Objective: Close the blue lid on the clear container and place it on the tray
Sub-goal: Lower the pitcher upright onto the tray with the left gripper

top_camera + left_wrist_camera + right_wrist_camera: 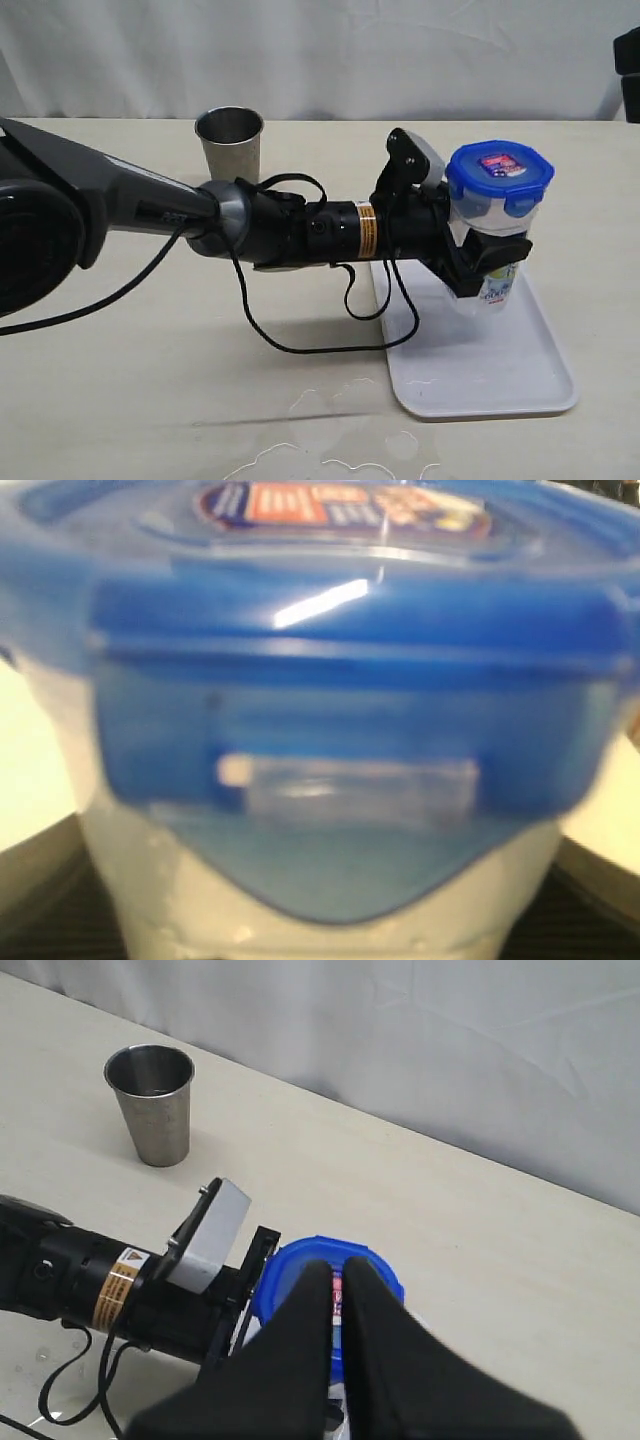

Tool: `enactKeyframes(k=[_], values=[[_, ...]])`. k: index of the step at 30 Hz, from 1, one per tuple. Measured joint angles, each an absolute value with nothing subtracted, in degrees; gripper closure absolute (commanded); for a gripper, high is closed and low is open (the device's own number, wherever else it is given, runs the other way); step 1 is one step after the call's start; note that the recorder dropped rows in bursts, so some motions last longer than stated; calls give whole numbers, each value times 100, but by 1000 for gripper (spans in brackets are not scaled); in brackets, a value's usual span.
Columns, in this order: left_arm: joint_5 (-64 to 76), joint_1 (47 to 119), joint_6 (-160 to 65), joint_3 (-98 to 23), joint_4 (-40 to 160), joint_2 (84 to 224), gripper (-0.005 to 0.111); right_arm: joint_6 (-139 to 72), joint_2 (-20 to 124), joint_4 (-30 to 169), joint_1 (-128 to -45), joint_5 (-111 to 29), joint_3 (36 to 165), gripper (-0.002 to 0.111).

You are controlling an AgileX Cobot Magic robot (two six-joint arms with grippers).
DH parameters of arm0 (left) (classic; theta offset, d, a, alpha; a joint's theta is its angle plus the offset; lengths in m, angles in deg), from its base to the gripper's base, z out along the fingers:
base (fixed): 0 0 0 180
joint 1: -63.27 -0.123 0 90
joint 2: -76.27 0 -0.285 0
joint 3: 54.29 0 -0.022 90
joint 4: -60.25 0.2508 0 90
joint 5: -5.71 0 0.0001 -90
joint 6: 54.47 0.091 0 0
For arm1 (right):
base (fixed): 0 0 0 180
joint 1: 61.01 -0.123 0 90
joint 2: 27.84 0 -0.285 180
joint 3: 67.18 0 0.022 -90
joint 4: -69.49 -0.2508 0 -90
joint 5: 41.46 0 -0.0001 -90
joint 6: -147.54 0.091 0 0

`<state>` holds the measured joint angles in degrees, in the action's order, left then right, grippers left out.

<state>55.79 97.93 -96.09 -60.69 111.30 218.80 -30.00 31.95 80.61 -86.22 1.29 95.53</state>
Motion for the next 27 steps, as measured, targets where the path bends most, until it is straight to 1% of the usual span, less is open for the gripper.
enactKeyframes(k=[5,15,18,19,22,23,24,25,27], values=[[5567,9793,-9317,-6069,11130,22199,107,-2995,3195,8061,-8622,108,9550,104],[5577,9793,-8930,-6069,11116,22228,106,-2995,3195,8050,-8622,108,9550,104],[5577,9793,-8907,-6069,11116,22228,91,-2995,3195,8050,-8622,108,9550,104],[5577,9793,-8907,-6069,11116,22228,83,-2995,3195,8050,-8622,108,9550,104],[5577,9793,-8814,-6069,11116,22228,49,-2995,3195,8050,-8622,108,9550,104],[5577,9793,-8731,-6069,11116,22228,36,-2995,3195,8050,-8622,108,9550,104],[5577,9793,-8666,-6069,11127,22228,16,-2995,3195,8050,-8622,108,9550,104],[5591,9793,-8564,-6069,11127,22228,6,-2995,3195,8050,-8622,108,9550,104],[5601,9793,-8518,-6081,11117,22228,5,-2995,3195,8050,-8622,108,9550,104]])
